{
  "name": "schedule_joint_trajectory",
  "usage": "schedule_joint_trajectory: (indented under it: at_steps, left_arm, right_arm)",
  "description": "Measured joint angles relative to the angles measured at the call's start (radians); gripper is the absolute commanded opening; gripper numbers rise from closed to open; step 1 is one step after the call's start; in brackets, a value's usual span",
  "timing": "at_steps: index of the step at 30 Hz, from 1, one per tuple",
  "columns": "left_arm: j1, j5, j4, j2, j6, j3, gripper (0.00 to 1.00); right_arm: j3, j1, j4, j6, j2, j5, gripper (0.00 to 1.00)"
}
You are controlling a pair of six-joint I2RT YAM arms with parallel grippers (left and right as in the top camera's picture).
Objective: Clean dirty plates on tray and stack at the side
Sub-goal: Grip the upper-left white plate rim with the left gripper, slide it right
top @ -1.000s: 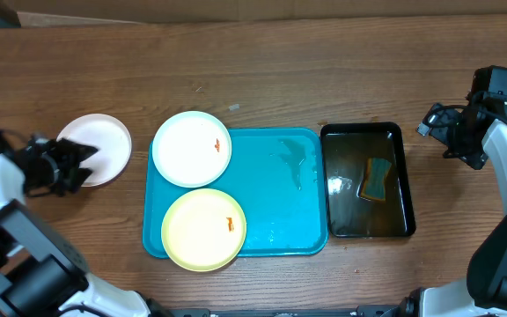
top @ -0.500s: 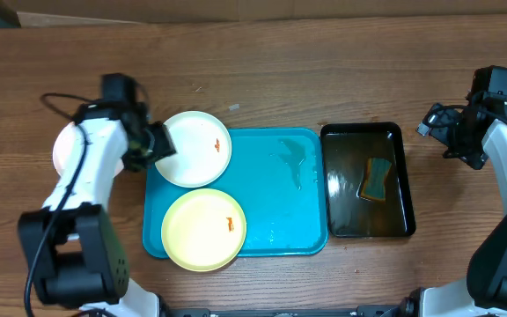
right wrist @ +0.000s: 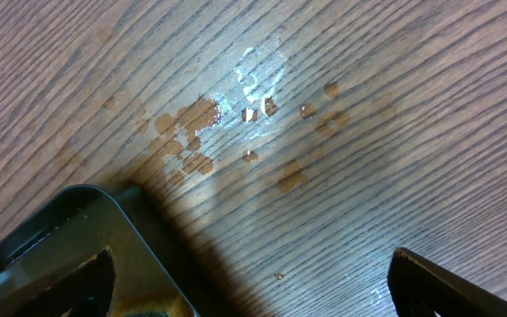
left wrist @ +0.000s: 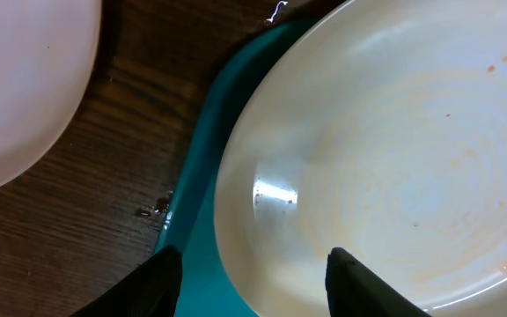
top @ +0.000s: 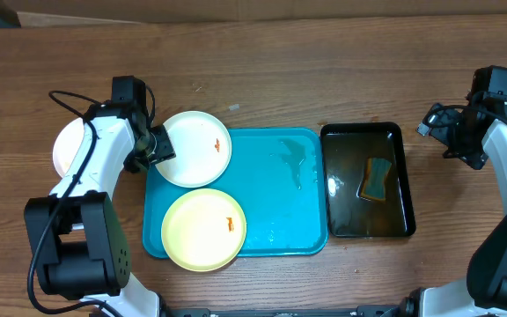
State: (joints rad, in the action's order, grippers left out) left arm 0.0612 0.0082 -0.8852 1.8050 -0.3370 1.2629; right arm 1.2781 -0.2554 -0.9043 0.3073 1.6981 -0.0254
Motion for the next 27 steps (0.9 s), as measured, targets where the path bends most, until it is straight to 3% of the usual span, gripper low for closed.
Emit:
schedule_joint_trajectory:
  at_steps: [1,4,5,13,22,23,25,27]
  left_arm:
    - [0.0,-0.003,0.015,0.0,0.0,-0.009,0.49]
    - [0.0,-0.008,0.061,0.0,-0.004,-0.039,0.27]
    - [0.0,-0.01,0.07,0.0,-0.003,-0.048,0.25]
    - [0.0,-0.013,0.087,0.0,-0.004,-0.061,0.3]
    - [0.0,-0.051,0.121,0.004,-0.004,-0.085,0.26]
    - [0.0,-0.051,0.135,0.004,-0.004,-0.093,0.23]
    - [0.0,-0.051,0.171,0.004,-0.004,-0.114,0.07]
    - [0.0,-0.052,0.187,0.005,-0.006,-0.134,0.04]
  right_arm:
    - [0.0,0.0,0.0,0.0,0.0,0.0,1.0]
    - [0.0,0.0,0.0,0.0,0.0,0.0,1.0]
    - [0.0,0.0,0.0,0.0,0.0,0.0,1.0]
    - [0.0,0.0,0.0,0.0,0.0,0.0,1.0]
    - [0.0,0.0,-0.001,0.0,0.0,0.0,1.0]
    - [0.0,0.0,0.0,0.0,0.0,0.0,1.0]
    - [0.0,0.0,-0.001,0.0,0.0,0.0,1.0]
    - [0.0,0.0,0.0,0.0,0.0,0.0,1.0]
